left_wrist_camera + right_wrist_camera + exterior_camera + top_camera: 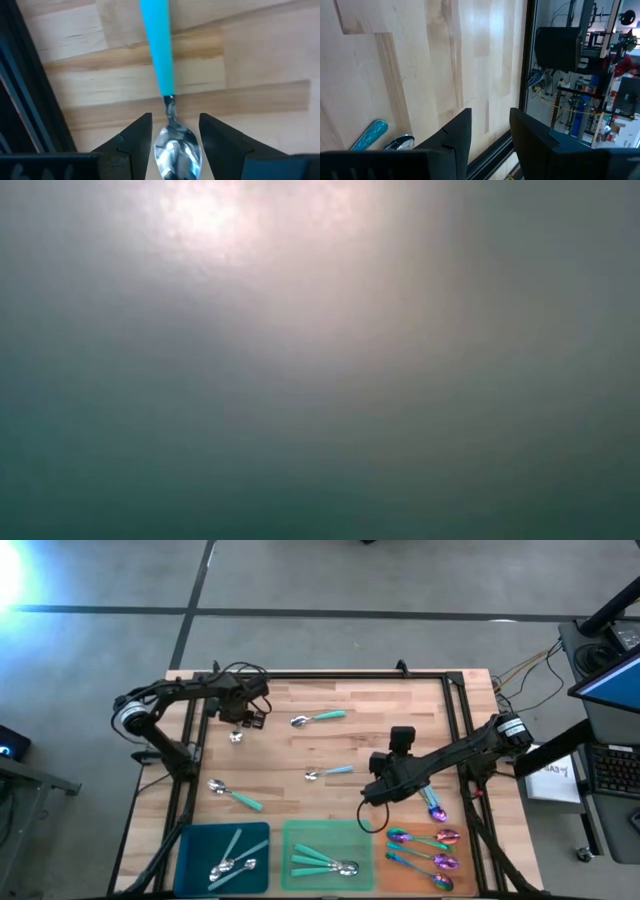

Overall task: Sort silverware by color (type)
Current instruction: Put the light green spoon into the light green bin

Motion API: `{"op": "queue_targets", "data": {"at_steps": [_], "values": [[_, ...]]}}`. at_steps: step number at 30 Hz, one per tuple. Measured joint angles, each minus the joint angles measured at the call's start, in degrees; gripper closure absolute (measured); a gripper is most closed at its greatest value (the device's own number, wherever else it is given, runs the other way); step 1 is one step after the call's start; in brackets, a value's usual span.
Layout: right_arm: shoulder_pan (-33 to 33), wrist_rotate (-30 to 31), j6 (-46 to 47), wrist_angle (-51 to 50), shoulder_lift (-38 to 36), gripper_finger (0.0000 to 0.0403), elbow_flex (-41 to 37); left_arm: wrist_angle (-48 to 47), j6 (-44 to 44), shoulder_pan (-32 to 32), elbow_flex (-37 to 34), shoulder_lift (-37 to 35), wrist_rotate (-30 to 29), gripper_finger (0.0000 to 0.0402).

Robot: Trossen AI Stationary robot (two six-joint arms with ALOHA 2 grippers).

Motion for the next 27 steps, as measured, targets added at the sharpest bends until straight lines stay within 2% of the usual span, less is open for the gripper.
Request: {"op": "queue_targets", "data": {"at_steps": [3, 11, 15, 19, 25, 27], "values": [[0.0, 0.0, 0.1, 0.0, 0.0, 0.0283, 0.0, 0.1, 0.5, 1.4, 0.0, 1.0, 0.1, 0.0253], [0.0, 0.0, 0.0, -0.1, -0.1, 0.0282, 0.0, 1.9, 1.1, 3.4, -2.3, 3.6, 5.0, 0.0253], [0.0, 0.0, -0.1, -0.1, -0.1, 0.0285, 0.0, 2.1, 4.5, 3.5, -2.5, 4.8, 5.4, 0.0259], [0.0, 0.0, -0.1, -0.1, -0.1, 0.0288, 0.0, 2.5, 5.9, 3.6, -2.5, 4.9, 7.2, 0.0295], [0.0, 0.0, 0.4, -0.1, -0.1, 0.0289, 0.0, 3.3, 6.9, 3.7, -2.6, 5.3, 11.0, 0.038], [0.0, 0.0, 0.6, -0.1, -0.1, 0.0289, 0.0, 3.5, 7.2, 3.7, -2.6, 5.4, 10.7, 0.0392]]}}
